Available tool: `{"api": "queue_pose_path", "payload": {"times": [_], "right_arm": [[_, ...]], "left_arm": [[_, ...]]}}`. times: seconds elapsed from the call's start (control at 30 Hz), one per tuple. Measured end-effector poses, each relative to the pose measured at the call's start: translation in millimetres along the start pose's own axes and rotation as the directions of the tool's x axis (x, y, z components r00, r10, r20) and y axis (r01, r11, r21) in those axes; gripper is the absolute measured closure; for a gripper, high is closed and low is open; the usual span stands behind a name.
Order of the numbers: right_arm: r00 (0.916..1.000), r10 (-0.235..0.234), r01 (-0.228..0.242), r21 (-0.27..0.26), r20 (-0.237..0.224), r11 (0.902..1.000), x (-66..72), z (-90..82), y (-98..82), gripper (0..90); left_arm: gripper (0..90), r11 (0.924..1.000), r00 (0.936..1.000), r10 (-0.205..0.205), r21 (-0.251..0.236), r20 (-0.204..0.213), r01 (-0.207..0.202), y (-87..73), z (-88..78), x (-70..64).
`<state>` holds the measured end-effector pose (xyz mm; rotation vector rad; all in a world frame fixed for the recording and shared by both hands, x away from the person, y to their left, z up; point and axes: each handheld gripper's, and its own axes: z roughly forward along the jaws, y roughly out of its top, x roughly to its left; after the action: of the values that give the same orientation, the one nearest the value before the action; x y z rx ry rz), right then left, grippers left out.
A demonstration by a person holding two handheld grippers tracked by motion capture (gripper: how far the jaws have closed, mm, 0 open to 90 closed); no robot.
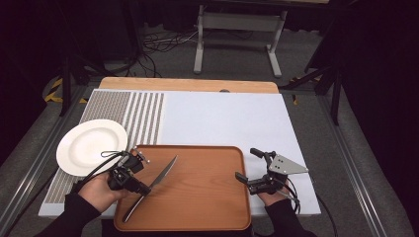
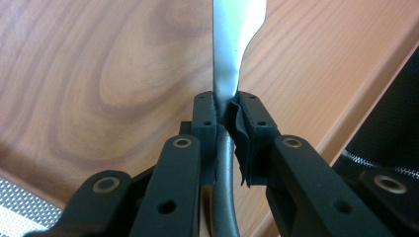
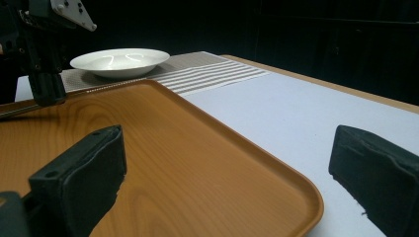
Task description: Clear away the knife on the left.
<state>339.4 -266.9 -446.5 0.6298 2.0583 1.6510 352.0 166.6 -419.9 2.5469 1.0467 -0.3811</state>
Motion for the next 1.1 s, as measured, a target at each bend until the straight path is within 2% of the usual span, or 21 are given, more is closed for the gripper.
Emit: {"api": "queue_pose_path", "payload": {"times": [0.43,1.1], "right_arm": [[1.0,0.002,-0.002,0.0,-0.003,1.0,-0.1,0.1,-0.1,1.9],[1.0,0.006,-0.006,0.001,-0.007,1.0,-0.3,-0.1,-0.1,2.2]], "left_arm": [[80.4,0.9983,0.9986,-0.029,0.049,-0.045,0.031,-0.4,8.0,2.5],[80.2,0.9939,0.9977,-0.04,0.1,-0.054,0.046,3.3,14.0,4.1]]}}
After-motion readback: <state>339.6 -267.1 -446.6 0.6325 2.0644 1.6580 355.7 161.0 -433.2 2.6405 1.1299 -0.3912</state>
